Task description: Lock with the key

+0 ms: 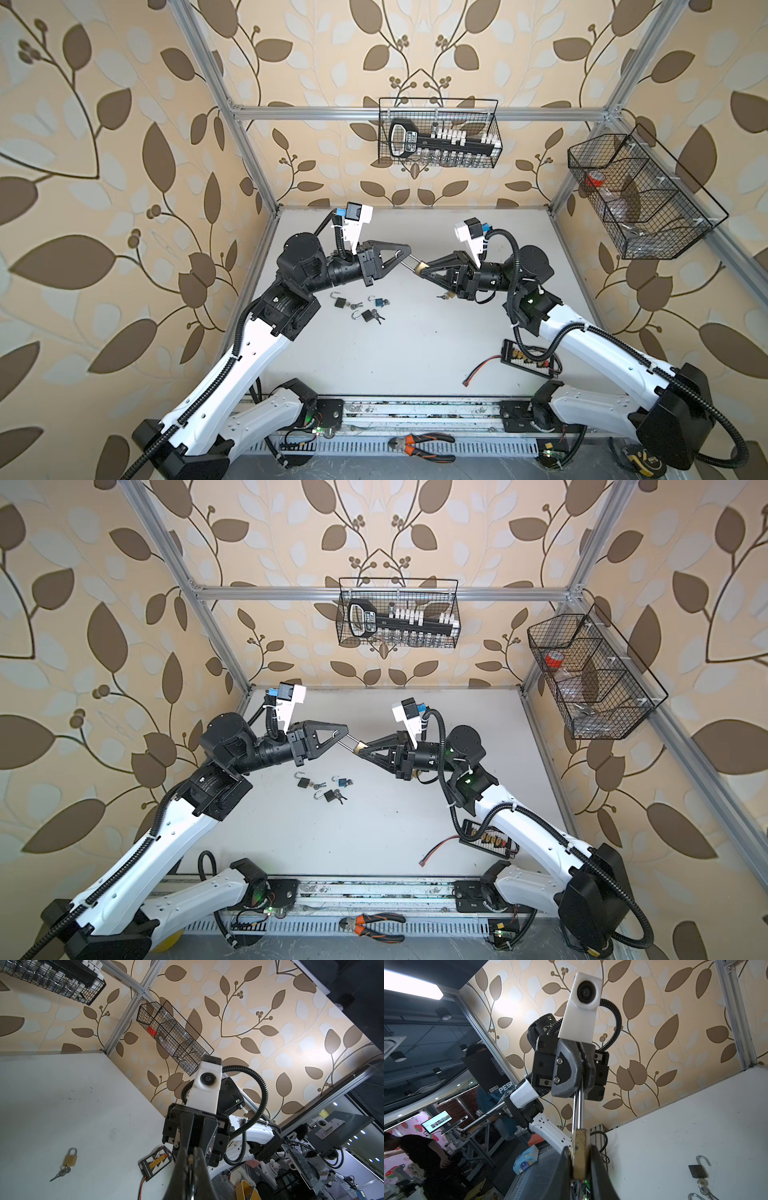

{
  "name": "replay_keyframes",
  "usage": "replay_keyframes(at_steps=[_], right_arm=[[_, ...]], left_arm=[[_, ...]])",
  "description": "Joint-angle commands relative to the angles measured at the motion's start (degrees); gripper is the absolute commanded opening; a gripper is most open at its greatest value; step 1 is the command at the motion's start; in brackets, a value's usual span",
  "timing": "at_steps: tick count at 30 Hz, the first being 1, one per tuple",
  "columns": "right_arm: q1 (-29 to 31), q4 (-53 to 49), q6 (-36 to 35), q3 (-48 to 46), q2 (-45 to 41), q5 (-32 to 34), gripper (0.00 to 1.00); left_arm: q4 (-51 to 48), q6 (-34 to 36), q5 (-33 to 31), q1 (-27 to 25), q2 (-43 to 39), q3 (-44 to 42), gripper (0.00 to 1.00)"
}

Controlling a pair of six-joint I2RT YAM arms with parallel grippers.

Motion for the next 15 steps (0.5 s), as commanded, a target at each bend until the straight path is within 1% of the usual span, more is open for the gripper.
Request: replay_keyframes(at_steps=[1, 8, 10, 15], right_arm=[[0.4, 7.2, 4.7, 2.9, 0.2, -1.4, 0.0], [0.4, 9.0, 6.2, 3.8, 0.6, -0.8, 0.0], [0.4, 9.1, 7.9, 4.0, 0.9, -0.7, 0.0], [0.5, 9.4, 7.6, 3.6, 1.2, 0.5, 0.0]], left_arm=[[1.5, 0.0, 4.3, -0.6, 0.6, 0.8, 0.0], [2.0, 0.1, 3.7, -1.7, 0.0, -1.5, 0.0], [2.0, 0.0, 3.4, -2.1, -0.2, -2.1, 0.0], [1.4, 0.7, 2.7, -3.6, 0.3, -2.7, 0.0]])
